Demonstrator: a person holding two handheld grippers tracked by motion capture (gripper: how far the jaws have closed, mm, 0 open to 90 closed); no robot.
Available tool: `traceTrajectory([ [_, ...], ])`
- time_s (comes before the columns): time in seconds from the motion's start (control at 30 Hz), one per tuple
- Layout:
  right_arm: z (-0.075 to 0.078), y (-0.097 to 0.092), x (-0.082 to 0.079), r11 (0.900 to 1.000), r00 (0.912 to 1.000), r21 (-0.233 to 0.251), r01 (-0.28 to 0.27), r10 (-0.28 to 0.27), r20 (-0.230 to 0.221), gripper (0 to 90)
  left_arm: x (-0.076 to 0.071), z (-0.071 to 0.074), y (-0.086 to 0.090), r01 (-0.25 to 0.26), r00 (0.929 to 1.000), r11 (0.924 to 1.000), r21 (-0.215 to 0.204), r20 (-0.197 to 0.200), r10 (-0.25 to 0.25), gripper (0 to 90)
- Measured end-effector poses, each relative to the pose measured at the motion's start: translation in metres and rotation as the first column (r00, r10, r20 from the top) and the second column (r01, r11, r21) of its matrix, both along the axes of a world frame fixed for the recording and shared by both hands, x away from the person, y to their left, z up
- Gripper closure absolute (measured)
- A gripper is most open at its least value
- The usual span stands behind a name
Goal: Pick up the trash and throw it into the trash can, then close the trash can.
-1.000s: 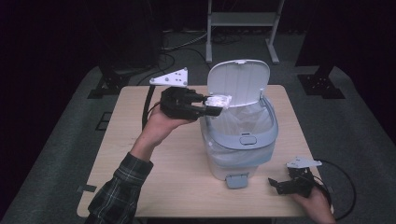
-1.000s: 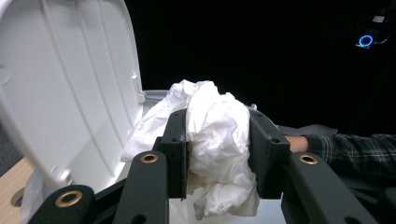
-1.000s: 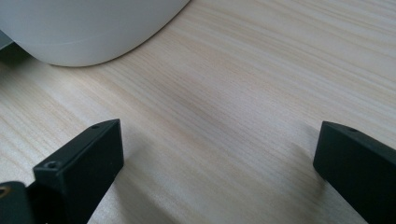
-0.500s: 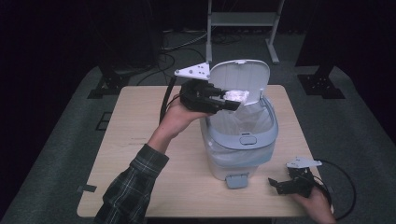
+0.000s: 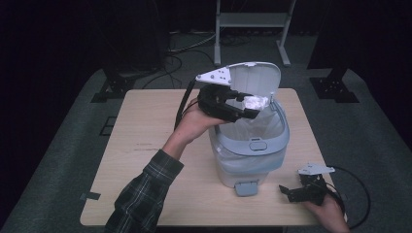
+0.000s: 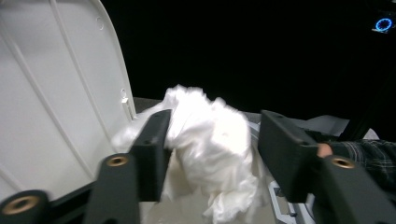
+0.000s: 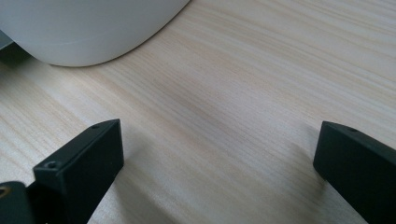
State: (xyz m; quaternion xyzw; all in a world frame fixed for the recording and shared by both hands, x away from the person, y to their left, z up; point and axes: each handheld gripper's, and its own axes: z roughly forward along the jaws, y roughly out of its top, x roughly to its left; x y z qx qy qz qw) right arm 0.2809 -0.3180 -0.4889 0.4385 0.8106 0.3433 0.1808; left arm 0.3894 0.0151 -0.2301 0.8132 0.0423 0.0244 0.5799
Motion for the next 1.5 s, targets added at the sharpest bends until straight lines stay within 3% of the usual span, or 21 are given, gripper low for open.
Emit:
traceTrajectory([
  [0.13, 0.0, 0.0, 0.0, 1.0, 1.0, 0.0, 0.0, 0.0, 0.0, 0.6, 0.001, 0.001, 0.001, -0.012, 0.9999, 0.9999, -0.009, 0.0, 0.012, 33.5],
  [0.23, 0.0, 0.0, 0.0, 1.0, 1.0, 0.0, 0.0, 0.0, 0.0, 0.6, -0.001, 0.001, 0.004, -0.015, 0.9999, 0.9997, -0.019, 0.003, 0.015, 33.2],
  [0.6, 0.0, 0.0, 0.0, 1.0, 1.0, 0.0, 0.0, 0.0, 0.0, 0.6, -0.005, 0.005, 0.04, -0.042, 0.9985, 0.9983, -0.041, 0.034, 0.043, 70.3],
  [0.83, 0.0, 0.0, 0.0, 1.0, 1.0, 0.0, 0.0, 0.0, 0.0, 0.6, -0.001, 0.006, 0.067, -0.081, 0.9964, 0.9959, -0.041, 0.023, 0.082, 90.0],
  [1.17, 0.0, 0.0, 0.0, 1.0, 1.0, 0.0, 0.0, 0.0, 0.0, 0.6, 0.013, 0.012, 0.095, -0.163, 0.9858, 0.9855, -0.049, 0.035, 0.164, 90.0],
  [1.5, 0.0, 0.0, 0.0, 1.0, 1.0, 0.001, 0.001, -0.001, 0.0, 0.6, 0.039, 0.01, 0.099, -0.188, 0.9817, 0.9804, -0.06, 0.02, 0.189, 90.0],
])
